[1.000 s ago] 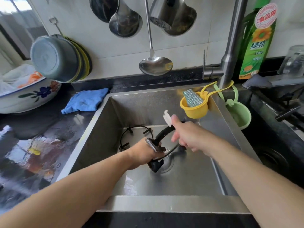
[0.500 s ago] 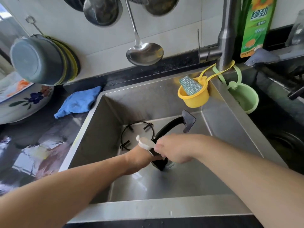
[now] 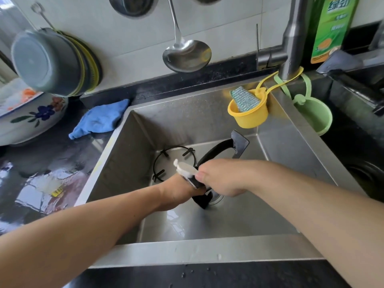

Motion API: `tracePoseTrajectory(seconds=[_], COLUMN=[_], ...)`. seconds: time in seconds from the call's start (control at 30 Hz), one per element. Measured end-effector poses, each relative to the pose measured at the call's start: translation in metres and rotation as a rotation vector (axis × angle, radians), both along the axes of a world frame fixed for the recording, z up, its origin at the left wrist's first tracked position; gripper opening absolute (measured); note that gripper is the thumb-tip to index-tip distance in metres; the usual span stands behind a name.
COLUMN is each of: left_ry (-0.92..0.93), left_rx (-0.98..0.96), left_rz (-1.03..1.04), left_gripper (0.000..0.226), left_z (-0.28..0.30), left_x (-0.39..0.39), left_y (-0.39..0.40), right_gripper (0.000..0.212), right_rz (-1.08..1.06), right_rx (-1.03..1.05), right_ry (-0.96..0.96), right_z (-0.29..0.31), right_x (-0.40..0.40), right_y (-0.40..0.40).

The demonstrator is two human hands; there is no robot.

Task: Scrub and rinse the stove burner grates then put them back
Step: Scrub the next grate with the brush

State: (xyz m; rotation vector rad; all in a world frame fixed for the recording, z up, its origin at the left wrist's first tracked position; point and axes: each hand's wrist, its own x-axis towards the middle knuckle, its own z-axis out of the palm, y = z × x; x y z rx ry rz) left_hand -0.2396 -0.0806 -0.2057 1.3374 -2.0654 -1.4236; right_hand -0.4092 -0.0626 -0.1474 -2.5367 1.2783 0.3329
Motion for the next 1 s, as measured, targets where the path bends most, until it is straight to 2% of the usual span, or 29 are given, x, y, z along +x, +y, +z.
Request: tracePoseTrajectory(seconds=[0.03,0.1,0.17,0.23,0.3,0.4,0.5,0.57,0.63,0.73,0.8,0.83,0.93,1.0], left_ry=[0.002,-0.013,-0.008,0.017,-0.004,0.009,0.004,0.021,0.027,0.041,0.072,0.088,0.096,0.099], left_rx=[0.026,0.016,0.018,0.060,0.022,0.010,0.030,0.069,0.058,0.037,0.058,0.074,0.128,0.143], left_rz=[0.010,-0.029,-0.035,0.010,-0.043,-0.039,-0.041,-0.010,-0.031,-0.061,-0.078,-0.071,-0.002,0.010], left_gripper=[0.025,0.017,0.012,0.016,0.002,0.022,0.024,0.027,0.007,0.012,0.008,0.009,0.053,0.051], left_z=[0.000,-0.002,-0.003,-0.001,-0.001,0.000,-0.003,-0.001,-0.002,0.002,0.000,-0.001,0.000,-0.001], left_x=[0.000,0.001,0.004,0.005,0.004,0.003,0.006,0.007,0.006,0.002,0.002,0.003,0.009,0.008], left_y=[-0.001,-0.004,-0.007,-0.007,-0.007,-0.006,-0.008,-0.008,-0.009,-0.006,-0.006,-0.005,-0.007,-0.009], right_gripper=[0.019,0.018,0.037,0.043,0.041,0.037,0.036,0.033,0.035,0.036,0.037,0.036,0.029,0.024], right_rz=[-0.001,-0.026,-0.022,0.023,0.064,-0.026,-0.062,-0.009,0.023,0.058,0.050,0.040,-0.002,0.031], right_rx=[-0.008,0.052,0.145,0.174,0.114,0.069,0.155,0.184,0.117,0.067,0.123,0.156,0.208,0.161], right_ry=[0.016,0.090,0.261,0.332,0.287,0.080,0.217,0.324,0.280,0.130,0.174,0.237,0.354,0.269], right_z=[0.000,0.001,0.009,0.013,0.011,-0.003,-0.003,0.001,0.002,0.000,0.003,0.004,-0.002,-0.007], right_x=[0.002,0.000,-0.013,-0.022,-0.015,-0.002,-0.019,-0.028,-0.020,0.000,-0.006,-0.013,-0.028,-0.023], right_y=[0.000,0.001,0.005,0.007,0.004,-0.003,0.000,0.005,0.004,-0.002,0.000,0.001,0.004,0.004])
